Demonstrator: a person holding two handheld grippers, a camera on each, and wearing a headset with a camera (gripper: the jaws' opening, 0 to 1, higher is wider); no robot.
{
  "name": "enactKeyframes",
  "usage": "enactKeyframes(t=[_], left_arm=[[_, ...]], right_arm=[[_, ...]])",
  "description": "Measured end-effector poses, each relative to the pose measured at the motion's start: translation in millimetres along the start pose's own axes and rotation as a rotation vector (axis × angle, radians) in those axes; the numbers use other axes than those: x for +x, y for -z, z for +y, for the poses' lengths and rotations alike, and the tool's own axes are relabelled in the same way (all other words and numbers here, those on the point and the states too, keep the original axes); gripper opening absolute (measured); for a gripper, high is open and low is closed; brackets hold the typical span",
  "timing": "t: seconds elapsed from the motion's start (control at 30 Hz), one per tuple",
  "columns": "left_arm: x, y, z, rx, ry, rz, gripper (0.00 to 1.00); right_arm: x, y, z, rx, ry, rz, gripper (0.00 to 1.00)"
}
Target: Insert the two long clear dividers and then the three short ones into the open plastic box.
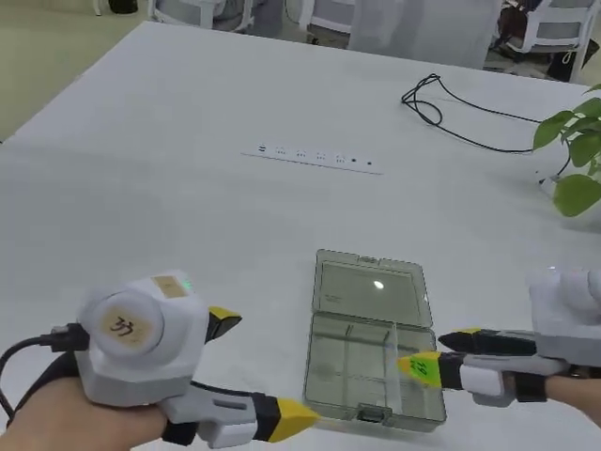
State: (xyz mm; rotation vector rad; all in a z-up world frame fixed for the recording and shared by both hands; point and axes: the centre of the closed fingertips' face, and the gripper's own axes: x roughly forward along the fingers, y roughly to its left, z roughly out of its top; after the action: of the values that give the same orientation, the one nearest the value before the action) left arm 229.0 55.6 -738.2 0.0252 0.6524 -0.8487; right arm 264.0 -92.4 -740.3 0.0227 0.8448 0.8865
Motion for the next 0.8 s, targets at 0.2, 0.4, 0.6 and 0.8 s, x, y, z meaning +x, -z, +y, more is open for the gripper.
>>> enactKeyframes(t=[0.2,0.4,0.6,0.8], left_arm=[[-0.3,8.2,4.6,-0.016,-0.023,0.032,0.84],[3.7,19.4,13.2,-0.033,-0.058,0.082,0.77],[10.3,38.7,25.3,-0.045,-0.108,0.166,0.69],[17.0,57.1,33.6,-0.056,-0.146,0.26,0.62]], right_arm=[[-12.8,10.7,-0.6,-0.084,-0.004,-0.006,0.63],[-28.9,18.7,-0.8,-0.118,-0.016,-0.038,0.65],[-47.2,29.6,-6.8,-0.157,-0.011,-0.073,0.7],[-62.0,36.2,-16.3,-0.171,-0.008,-0.124,0.71]])
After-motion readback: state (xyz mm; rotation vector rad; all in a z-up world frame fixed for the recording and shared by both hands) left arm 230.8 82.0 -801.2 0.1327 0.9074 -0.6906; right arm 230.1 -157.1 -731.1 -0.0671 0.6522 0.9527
